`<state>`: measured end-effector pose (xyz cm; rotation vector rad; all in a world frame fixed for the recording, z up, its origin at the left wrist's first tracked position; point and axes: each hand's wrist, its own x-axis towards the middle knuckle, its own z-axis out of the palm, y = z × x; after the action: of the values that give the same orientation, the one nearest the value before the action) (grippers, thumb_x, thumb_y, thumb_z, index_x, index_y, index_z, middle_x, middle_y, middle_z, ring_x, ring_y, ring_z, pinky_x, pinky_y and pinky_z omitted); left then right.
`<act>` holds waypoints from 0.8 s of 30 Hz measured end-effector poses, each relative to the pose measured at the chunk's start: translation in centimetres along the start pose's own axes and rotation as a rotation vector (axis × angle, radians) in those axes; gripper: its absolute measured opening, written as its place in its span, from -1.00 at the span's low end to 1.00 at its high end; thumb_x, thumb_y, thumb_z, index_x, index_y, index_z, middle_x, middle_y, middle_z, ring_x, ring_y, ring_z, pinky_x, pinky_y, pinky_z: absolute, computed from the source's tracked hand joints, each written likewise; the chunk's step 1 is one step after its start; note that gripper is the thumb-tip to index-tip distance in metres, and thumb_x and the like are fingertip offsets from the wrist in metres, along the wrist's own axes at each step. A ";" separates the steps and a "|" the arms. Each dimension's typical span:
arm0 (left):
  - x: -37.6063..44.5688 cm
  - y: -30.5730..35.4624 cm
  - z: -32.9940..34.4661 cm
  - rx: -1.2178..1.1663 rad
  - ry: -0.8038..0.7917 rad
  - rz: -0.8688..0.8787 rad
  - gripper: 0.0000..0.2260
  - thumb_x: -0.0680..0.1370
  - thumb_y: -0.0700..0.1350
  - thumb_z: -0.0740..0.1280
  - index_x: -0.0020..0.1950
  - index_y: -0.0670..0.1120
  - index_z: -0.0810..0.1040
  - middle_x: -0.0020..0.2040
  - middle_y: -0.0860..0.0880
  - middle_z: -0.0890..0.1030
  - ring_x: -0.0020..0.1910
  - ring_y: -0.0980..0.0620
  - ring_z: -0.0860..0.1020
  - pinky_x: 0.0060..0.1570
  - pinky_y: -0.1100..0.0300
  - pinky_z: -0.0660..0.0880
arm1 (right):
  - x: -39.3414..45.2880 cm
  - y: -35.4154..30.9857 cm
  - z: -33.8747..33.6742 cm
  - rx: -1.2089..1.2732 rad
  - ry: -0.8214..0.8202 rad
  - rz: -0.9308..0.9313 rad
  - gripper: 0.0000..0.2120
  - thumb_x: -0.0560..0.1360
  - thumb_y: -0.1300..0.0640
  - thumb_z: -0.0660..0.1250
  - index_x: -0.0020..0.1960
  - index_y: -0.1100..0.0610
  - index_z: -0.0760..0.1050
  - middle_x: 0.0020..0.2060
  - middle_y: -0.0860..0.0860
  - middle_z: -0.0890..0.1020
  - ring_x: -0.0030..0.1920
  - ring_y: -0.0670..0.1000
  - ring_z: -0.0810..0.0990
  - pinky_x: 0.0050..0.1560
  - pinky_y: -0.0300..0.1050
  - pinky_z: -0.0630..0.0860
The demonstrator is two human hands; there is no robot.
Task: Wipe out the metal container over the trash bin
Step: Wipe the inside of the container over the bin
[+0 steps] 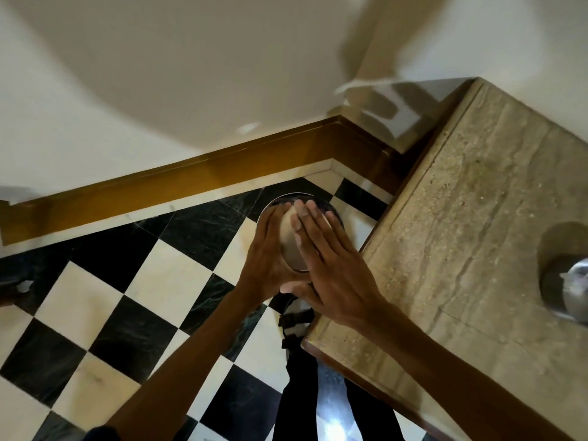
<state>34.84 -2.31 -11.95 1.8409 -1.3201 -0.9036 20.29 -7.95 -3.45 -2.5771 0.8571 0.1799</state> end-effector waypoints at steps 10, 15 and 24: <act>0.8 1.3 -0.6 0.025 -0.025 0.051 -0.16 0.41 0.49 0.27 0.50 0.04 0.13 0.49 -0.19 0.30 0.45 -0.19 0.34 0.42 -0.10 0.36 | -0.3 -0.6 1.0 -0.032 -0.025 -0.017 -0.14 0.55 -0.41 -0.11 0.59 0.20 0.01 0.61 0.18 0.12 0.63 0.15 0.00 0.59 0.22 0.07; 0.3 1.7 -1.4 -0.049 -0.059 -0.105 -0.02 0.28 0.43 0.43 0.50 -0.13 0.26 0.42 -0.12 0.35 0.36 -0.03 0.37 0.27 0.19 0.43 | -0.2 0.0 1.0 0.380 0.165 0.165 -0.37 0.64 -0.24 -0.10 0.57 0.10 0.14 0.59 0.14 0.20 0.61 0.12 0.10 0.56 0.18 0.20; 2.3 10.0 -3.2 -1.280 -0.225 -0.706 -0.57 0.45 0.21 0.38 0.22 0.03 0.68 0.37 -0.27 0.51 0.27 -0.26 0.58 0.29 -0.33 0.45 | 0.0 4.6 -0.9 1.553 0.376 0.671 -0.69 0.66 -0.02 0.14 0.33 -0.01 0.50 0.27 0.08 0.59 0.29 0.10 0.58 0.09 0.08 0.66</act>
<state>33.29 -6.54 -2.22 1.0885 0.0481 -1.7794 17.56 -11.71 -4.25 -0.8410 1.2288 -0.5798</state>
